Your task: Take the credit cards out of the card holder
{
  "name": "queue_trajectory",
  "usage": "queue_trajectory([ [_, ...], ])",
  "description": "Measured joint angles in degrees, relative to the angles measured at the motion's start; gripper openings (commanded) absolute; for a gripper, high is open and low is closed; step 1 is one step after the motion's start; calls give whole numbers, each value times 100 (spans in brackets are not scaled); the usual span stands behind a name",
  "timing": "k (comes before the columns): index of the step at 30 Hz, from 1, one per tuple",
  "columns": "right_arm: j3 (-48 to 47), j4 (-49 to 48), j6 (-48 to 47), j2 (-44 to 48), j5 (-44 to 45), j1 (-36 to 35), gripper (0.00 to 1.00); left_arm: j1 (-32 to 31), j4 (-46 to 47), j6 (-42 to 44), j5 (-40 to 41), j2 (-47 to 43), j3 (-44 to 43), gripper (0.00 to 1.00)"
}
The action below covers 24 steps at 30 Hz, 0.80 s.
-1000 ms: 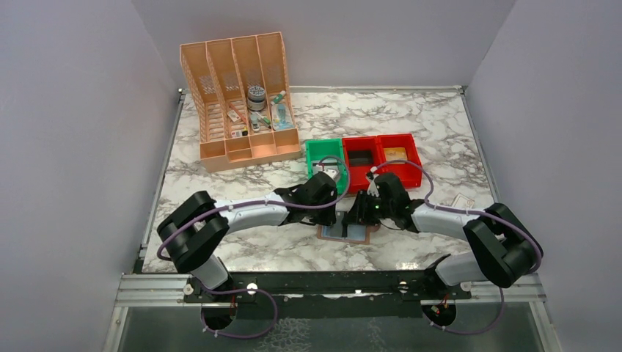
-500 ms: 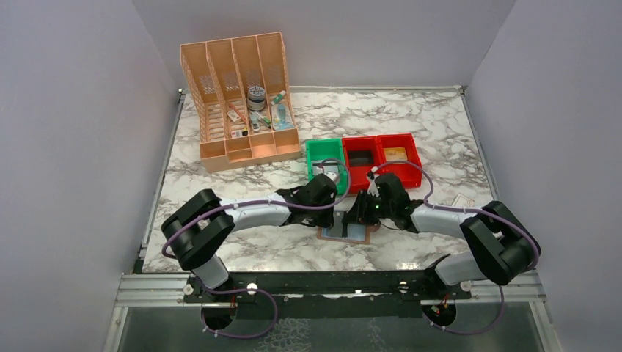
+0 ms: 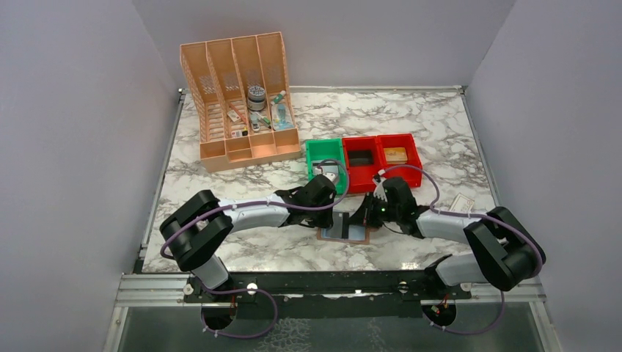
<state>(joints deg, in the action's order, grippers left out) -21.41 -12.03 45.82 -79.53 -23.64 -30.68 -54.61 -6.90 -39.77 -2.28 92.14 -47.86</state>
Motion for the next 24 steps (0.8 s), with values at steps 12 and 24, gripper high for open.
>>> queue_trajectory([
  [12,339,-42,133,286,-262,306,22,0,28,-35,-15,17,0,14],
  [24,577,-629,509,229,-463,306,24,-52,238,-52,-79,129,-2,13],
])
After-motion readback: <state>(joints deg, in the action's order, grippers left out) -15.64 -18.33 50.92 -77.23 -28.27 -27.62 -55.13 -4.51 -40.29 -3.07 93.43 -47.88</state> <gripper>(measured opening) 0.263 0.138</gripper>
